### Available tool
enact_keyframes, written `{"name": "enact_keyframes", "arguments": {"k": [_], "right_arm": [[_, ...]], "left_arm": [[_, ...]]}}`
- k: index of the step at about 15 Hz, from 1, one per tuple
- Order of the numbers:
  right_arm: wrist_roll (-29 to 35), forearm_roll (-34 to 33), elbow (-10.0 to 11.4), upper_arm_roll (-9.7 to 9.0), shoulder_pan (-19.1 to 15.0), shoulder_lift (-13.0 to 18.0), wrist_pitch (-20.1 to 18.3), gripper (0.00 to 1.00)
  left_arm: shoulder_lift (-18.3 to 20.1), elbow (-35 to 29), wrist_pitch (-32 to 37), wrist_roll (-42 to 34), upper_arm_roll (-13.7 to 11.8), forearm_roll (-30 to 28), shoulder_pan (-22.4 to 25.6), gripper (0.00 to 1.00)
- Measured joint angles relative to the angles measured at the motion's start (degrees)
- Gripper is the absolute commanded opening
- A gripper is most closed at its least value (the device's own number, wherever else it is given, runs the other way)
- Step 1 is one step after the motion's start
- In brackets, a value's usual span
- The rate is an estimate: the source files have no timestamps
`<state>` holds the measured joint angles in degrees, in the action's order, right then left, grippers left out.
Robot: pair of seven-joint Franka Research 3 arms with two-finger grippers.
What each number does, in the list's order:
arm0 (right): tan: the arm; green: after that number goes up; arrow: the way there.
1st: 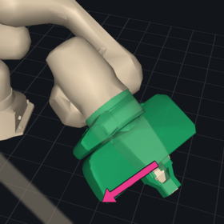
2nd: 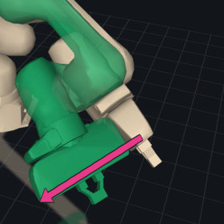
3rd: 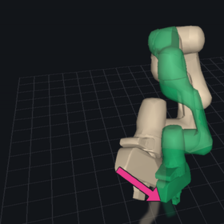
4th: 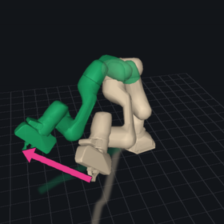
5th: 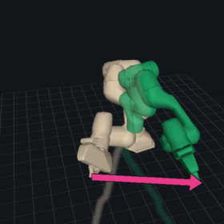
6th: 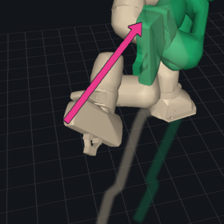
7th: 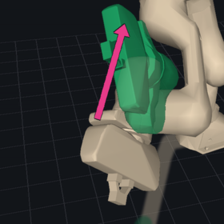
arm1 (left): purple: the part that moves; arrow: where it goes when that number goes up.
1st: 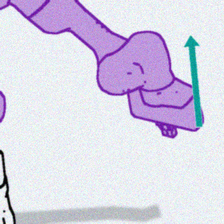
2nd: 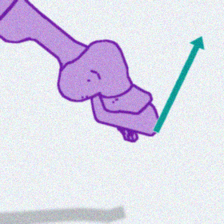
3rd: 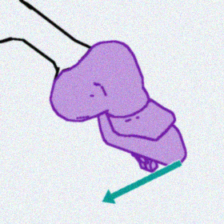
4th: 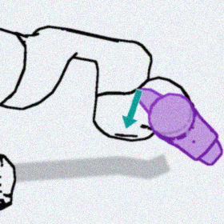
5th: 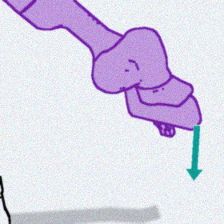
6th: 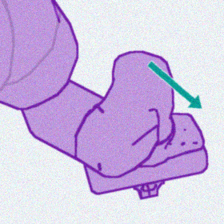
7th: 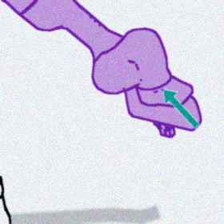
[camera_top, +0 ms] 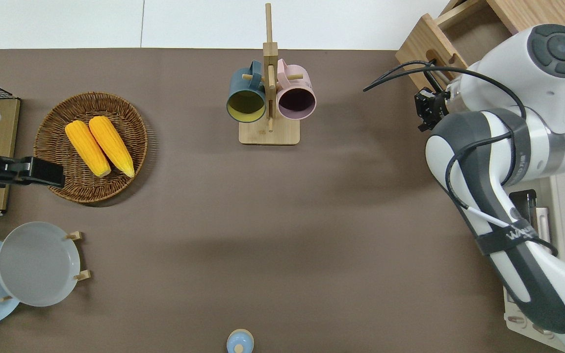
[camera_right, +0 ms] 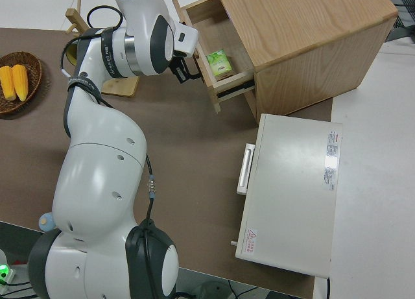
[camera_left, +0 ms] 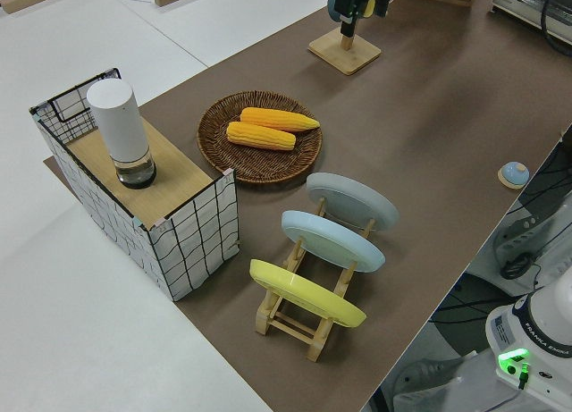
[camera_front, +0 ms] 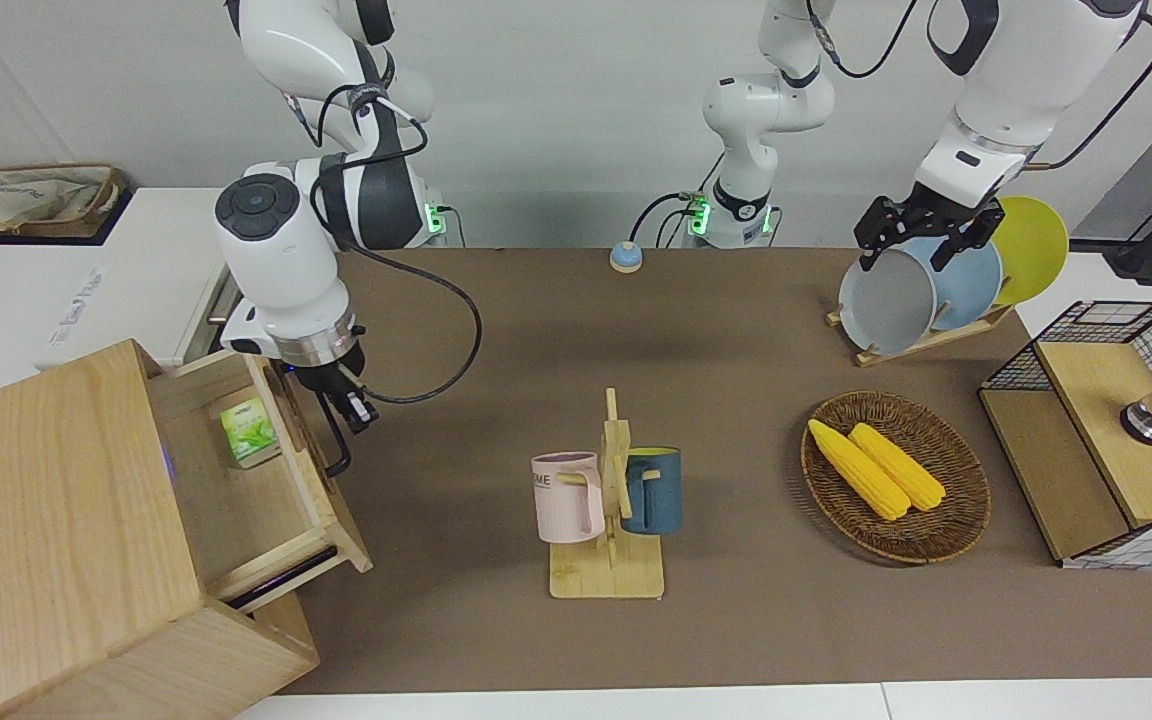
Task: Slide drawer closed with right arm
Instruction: 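Continue pushing the drawer fully shut with the right gripper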
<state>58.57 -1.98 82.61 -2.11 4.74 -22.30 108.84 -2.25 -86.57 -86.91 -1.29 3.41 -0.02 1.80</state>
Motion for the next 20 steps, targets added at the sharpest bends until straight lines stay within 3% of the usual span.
{"name": "enact_keyframes", "arguments": {"k": [7,16,20], "right_arm": [[-2.5,0.0,-0.2,-0.04,-3.0,0.0,2.3,0.0],[-6.6,0.1,-0.3,-0.22,-8.1,0.0,8.2,0.0],[-8.7,0.5,-0.2,-0.62,-9.0,-0.4,8.6,0.0]], "left_arm": [[0.0,0.0,0.0,0.0,0.0,0.0,0.0,0.99],[0.0,0.0,0.0,0.0,0.0,0.0,0.0,0.99],[0.0,0.0,0.0,0.0,0.0,0.0,0.0,0.99]]}}
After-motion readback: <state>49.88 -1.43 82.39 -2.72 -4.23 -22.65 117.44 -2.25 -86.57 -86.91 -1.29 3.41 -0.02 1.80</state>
